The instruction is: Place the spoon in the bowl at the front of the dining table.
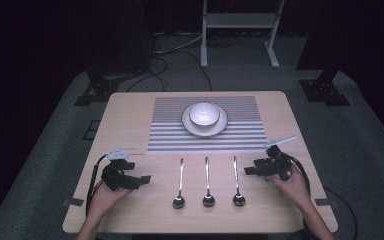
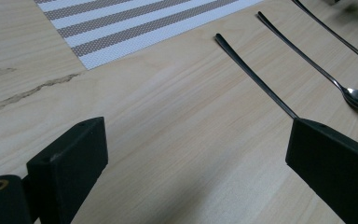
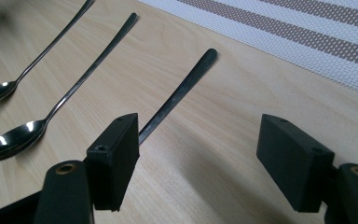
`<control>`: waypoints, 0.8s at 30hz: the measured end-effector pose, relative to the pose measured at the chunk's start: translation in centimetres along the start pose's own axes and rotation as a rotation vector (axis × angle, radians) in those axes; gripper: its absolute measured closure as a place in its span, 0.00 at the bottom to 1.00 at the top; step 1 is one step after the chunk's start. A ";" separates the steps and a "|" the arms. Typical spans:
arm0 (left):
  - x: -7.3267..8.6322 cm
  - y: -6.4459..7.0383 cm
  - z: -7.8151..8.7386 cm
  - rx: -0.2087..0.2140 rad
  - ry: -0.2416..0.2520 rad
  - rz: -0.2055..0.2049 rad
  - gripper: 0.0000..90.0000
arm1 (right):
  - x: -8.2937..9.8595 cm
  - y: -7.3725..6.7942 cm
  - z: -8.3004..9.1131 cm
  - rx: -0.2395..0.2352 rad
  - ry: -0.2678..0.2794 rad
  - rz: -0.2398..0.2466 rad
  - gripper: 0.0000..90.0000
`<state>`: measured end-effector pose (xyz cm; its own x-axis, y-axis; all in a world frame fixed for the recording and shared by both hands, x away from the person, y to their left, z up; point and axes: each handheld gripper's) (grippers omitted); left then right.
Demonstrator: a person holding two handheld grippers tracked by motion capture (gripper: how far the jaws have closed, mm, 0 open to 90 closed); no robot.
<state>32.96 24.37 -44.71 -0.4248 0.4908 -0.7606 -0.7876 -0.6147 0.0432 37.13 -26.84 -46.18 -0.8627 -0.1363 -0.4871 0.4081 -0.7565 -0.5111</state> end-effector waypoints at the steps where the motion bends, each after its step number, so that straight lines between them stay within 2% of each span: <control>1: -0.1 0.1 -0.1 0.002 -0.001 -0.002 0.05 | 0.0 0.1 0.0 -0.003 0.001 -0.006 0.31; 5: -0.3 0.7 -0.4 0.013 -0.007 -0.020 0.05 | 0.0 0.0 0.2 -0.010 0.015 -0.005 0.31; 17: -1.8 3.4 -2.0 0.080 -0.028 -0.097 0.06 | -0.1 -0.8 -0.2 0.009 -0.003 0.020 0.32; 21: -2.4 4.3 -2.4 0.109 -0.027 -0.121 0.14 | -0.1 -1.0 -0.3 0.009 -0.005 0.019 0.32; 24: -2.7 5.3 -2.8 0.142 -0.028 -0.155 0.17 | -0.1 -1.1 -0.3 0.005 -0.005 0.019 0.32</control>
<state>31.15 18.05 -44.26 -0.3041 0.5914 -0.7468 -0.8989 -0.4377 0.0194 36.90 -25.81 -45.82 -0.8564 -0.1537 -0.4930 0.4228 -0.7568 -0.4986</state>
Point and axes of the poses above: each handheld gripper's, and its own axes: z roughly backward along the jaws, x roughly out of its underside, y roughly to its right, and after that the axes turned 15 degrees about -z, right-handed
